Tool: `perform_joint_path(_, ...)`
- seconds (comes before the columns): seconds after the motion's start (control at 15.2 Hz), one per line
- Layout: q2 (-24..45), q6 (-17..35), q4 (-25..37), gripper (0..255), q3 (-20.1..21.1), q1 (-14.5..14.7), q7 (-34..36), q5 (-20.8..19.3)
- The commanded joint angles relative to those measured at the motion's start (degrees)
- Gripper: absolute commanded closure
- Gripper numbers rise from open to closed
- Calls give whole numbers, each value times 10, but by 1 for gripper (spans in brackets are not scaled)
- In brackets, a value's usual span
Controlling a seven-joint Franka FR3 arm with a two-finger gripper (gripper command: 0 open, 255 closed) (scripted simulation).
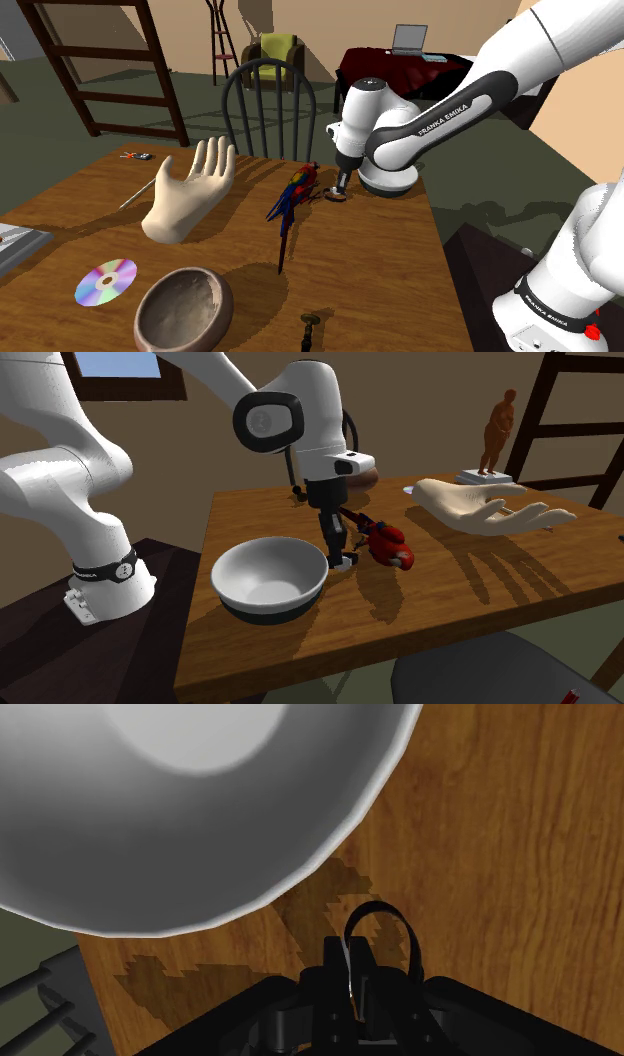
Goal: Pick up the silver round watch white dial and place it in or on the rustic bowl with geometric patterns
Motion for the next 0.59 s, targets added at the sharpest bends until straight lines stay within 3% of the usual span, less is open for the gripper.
perform_joint_path(0.0,0,0,0,255,0,0,0,0)
perform_joint_path(0.53,-39,-60,23,255,1,2,-21,21)
